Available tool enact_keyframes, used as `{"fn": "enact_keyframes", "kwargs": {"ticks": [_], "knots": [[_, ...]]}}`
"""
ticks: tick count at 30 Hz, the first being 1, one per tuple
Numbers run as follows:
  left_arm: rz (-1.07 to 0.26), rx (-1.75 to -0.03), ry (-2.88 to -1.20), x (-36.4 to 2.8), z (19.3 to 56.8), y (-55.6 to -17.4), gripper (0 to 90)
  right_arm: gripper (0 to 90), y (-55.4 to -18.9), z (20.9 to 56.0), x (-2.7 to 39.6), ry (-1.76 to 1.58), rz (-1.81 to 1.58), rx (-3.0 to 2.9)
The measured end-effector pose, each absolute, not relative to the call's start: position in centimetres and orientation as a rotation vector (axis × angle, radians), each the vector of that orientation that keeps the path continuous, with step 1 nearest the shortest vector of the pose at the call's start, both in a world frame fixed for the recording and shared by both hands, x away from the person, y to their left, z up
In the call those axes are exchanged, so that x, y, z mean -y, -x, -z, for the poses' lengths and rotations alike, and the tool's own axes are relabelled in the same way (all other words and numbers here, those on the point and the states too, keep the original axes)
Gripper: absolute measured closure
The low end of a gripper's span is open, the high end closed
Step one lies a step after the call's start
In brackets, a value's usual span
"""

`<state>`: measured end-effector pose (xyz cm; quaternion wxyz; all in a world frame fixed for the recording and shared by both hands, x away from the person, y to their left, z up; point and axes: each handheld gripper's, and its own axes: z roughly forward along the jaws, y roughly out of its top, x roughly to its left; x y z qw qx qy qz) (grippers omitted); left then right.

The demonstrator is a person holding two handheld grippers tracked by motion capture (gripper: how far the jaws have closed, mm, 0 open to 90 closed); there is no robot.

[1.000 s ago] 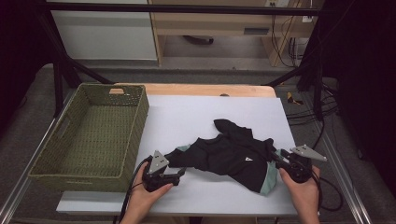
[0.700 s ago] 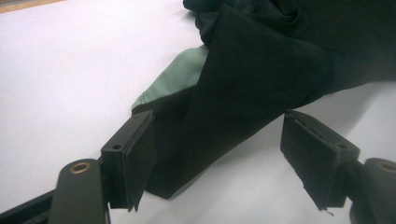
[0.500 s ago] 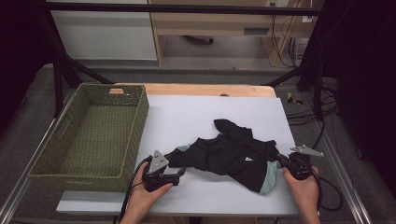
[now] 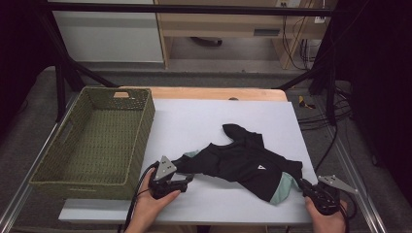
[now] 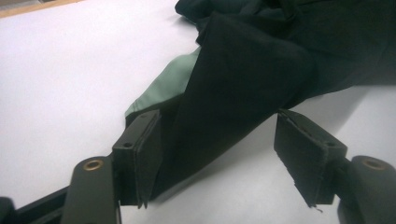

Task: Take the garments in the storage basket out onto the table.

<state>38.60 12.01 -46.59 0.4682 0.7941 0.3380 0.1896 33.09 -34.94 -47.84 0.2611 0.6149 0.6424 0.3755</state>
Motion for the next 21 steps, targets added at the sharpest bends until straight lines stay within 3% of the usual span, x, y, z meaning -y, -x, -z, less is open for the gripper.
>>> {"fn": "enact_keyframes", "kwargs": {"ticks": [12, 18, 21], "knots": [[-0.46, -0.79, -1.993, -9.9, 46.6, -39.9, 38.4, 37.0, -33.5, 46.3, 32.6, -1.445, -1.108, -1.732], [-0.471, -0.786, -2.012, -9.4, 46.7, -40.0, 39.7, 30.6, -33.6, 45.9, 31.5, -1.407, -1.107, -1.753], [-0.473, -0.787, -2.039, -9.3, 46.9, -40.2, 46.1, 29.6, -33.5, 45.8, 31.0, -1.398, -1.106, -1.753]]}}
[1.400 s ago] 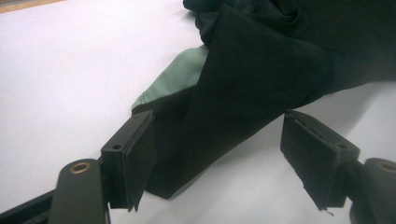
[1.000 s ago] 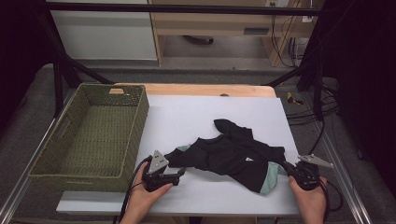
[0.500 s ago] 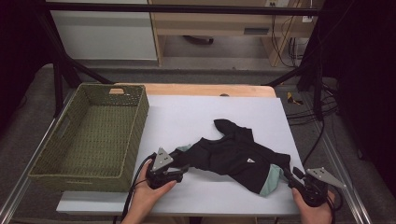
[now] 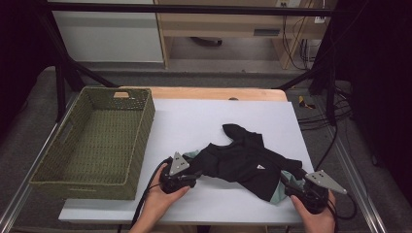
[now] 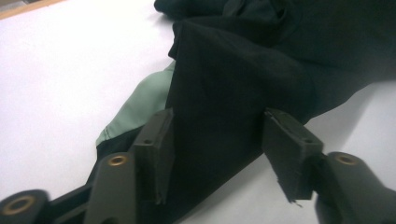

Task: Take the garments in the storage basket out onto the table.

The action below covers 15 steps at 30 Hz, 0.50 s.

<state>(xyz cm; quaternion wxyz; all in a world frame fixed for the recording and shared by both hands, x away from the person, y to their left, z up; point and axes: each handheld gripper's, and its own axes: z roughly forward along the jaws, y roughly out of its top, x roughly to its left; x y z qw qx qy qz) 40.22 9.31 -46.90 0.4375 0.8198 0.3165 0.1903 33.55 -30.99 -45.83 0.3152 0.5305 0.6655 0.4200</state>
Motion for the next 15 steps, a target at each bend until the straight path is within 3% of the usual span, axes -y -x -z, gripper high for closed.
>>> {"fn": "enact_keyframes", "kwargs": {"ticks": [5, 10, 15], "knots": [[-0.423, -0.804, -2.067, -9.4, 47.5, -40.5, 63.2, 27.5, -33.6, 45.7, 30.1, -1.359, -1.12, -1.773], [-0.407, -0.801, -2.09, -9.5, 48.1, -40.6, 88.6, 27.3, -33.7, 45.7, 30.2, -1.366, -1.117, -1.76], [-0.423, -0.824, -2.067, -10.4, 47.8, -39.9, 90.0, 28.1, -33.9, 45.8, 30.1, -1.366, -1.105, -1.757]]}}
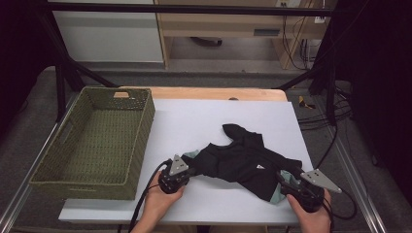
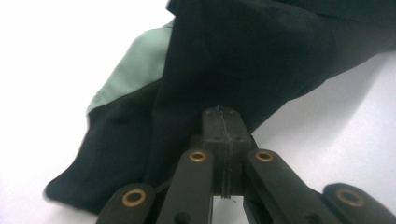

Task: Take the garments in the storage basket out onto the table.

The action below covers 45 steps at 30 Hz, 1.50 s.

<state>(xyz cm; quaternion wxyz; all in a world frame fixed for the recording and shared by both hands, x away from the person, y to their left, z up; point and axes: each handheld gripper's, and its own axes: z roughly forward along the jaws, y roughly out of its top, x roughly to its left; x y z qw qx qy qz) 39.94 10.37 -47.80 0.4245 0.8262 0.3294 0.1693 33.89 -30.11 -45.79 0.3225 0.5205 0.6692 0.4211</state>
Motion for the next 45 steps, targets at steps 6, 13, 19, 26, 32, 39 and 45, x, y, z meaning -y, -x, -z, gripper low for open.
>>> {"fn": "enact_keyframes", "kwargs": {"ticks": [6, 13, 19, 26, 32, 39, 45], "knots": [[-0.468, -0.87, -2.007, -12.1, 47.1, -39.1, 90.0, 28.6, -33.9, 45.8, 30.1, -1.362, -1.105, -1.76], [-0.473, -0.88, -1.973, -13.2, 46.6, -38.8, 90.0, 28.4, -34.7, 44.6, 29.6, -1.316, -1.104, -1.788], [-0.526, -0.84, -1.973, -11.7, 46.4, -39.4, 75.0, 25.6, -35.9, 43.5, 29.8, -1.313, -1.109, -1.804], [-0.499, -0.84, -1.997, -10.7, 47.5, -40.9, 49.1, 21.2, -37.5, 42.6, 30.3, -1.327, -1.104, -1.851], [-0.438, -0.811, -2.051, -9.6, 48.3, -41.6, 47.9, 17.9, -40.0, 42.1, 29.8, -1.33, -1.079, -1.911], [-0.43, -0.782, -2.098, -9.1, 48.4, -41.5, 74.5, 30.3, -43.9, 41.6, 29.2, -1.279, -1.058, -2.029], [-0.424, -0.793, -2.093, -9.5, 48.2, -41.1, 88.0, 38.9, -46.1, 43.1, 29.0, -1.279, -1.025, -2.119]]}}
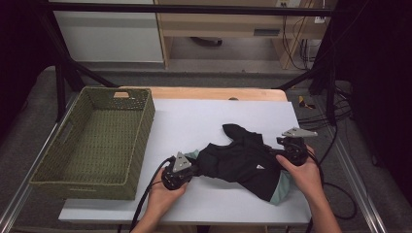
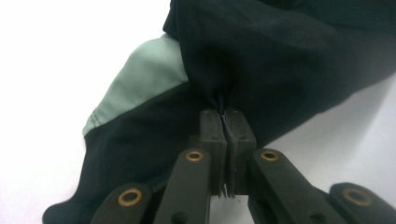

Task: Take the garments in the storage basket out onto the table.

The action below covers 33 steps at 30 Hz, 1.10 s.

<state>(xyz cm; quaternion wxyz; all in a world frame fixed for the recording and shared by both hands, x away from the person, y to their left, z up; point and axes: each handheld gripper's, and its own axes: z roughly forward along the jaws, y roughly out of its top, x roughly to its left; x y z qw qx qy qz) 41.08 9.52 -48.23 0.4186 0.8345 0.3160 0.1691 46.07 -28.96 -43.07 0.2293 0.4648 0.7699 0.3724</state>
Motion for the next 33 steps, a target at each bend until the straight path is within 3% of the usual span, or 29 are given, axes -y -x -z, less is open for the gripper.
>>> {"fn": "enact_keyframes", "kwargs": {"ticks": [16, 22, 27, 33], "knots": [[-0.509, -0.897, -1.983, -12.8, 46.3, -40.5, 88.6, 36.6, -46.0, 46.3, 27.3, -1.308, -0.974, -2.223], [-0.492, -0.877, -2.008, -12.5, 46.5, -40.4, 88.5, 28.4, -46.7, 46.8, 27.2, -1.304, -0.944, -2.221], [-0.478, -0.864, -2.012, -12.3, 46.6, -40.4, 88.4, 45.2, -47.1, 47.1, 27.3, -1.328, -0.98, -2.281], [-0.458, -0.854, -2.007, -12.2, 46.5, -40.3, 88.3, 81.9, -46.4, 46.7, 27.0, -1.272, -0.969, -2.304]]}}
